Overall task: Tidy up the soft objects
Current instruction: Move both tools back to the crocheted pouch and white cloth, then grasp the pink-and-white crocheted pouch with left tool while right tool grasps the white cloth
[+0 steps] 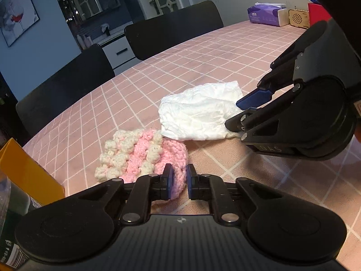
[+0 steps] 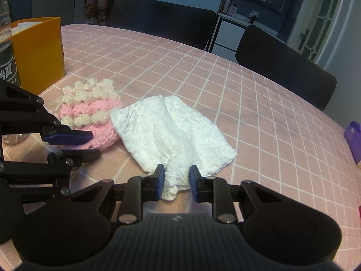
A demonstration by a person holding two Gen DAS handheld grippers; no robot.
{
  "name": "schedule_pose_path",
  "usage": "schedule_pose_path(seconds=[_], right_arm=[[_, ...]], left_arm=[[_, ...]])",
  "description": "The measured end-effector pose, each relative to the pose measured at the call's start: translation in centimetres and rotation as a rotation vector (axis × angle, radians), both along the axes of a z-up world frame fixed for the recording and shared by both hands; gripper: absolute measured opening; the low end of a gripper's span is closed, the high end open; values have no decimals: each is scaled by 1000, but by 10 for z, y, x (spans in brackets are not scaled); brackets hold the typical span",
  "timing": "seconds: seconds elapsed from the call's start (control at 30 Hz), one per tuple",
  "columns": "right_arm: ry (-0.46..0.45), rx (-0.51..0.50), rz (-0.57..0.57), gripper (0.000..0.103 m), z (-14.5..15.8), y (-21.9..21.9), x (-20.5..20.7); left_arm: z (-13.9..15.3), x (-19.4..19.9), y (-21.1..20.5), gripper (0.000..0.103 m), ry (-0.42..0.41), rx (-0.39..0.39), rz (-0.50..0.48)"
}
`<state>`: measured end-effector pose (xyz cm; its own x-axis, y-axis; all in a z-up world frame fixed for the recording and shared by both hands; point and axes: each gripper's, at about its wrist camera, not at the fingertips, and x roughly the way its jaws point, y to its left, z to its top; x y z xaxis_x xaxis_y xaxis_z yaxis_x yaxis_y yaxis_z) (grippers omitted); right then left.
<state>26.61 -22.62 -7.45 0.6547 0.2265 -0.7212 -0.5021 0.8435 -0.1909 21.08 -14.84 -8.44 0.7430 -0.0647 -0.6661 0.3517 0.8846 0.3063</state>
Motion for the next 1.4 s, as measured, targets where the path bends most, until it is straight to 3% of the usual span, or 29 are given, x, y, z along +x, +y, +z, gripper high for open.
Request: schedule_pose_path(seconds=[0.17, 0.37, 0.77, 0.97, 1.1, 1.13, 1.17, 1.23, 1.33, 1.4], right_arm=[[2, -25, -6, 12, 14, -2, -9], [87, -7, -55, 8, 32, -15, -32], [291, 75, -92, 8, 46, -43, -141], [325, 79, -52, 10, 35, -34, -179], [304, 43, -13, 24, 32, -27, -183], [293, 43, -3, 30, 35, -26, -185], [279, 42, 11, 35, 40, -28, -185], [234, 49, 39, 60, 50, -28, -186], [133, 16, 89, 87, 58, -21, -181], [68, -35, 135, 89, 52, -18, -173]], left_arm=[[8, -8, 9, 10, -3, -58, 2], [17, -38, 17, 9, -3, -129, -36], [35, -159, 19, 10, 14, -114, -297], [29, -187, 32, 10, 74, -116, -327], [28, -185, 39, 19, 95, -160, -287], [30, -186, 42, 29, 100, -182, -275], [34, -187, 47, 50, 98, -205, -259], [42, -190, 56, 77, 89, -266, -198], [47, -184, 69, 81, 106, -385, -36], [45, -176, 75, 85, 114, -451, 60]])
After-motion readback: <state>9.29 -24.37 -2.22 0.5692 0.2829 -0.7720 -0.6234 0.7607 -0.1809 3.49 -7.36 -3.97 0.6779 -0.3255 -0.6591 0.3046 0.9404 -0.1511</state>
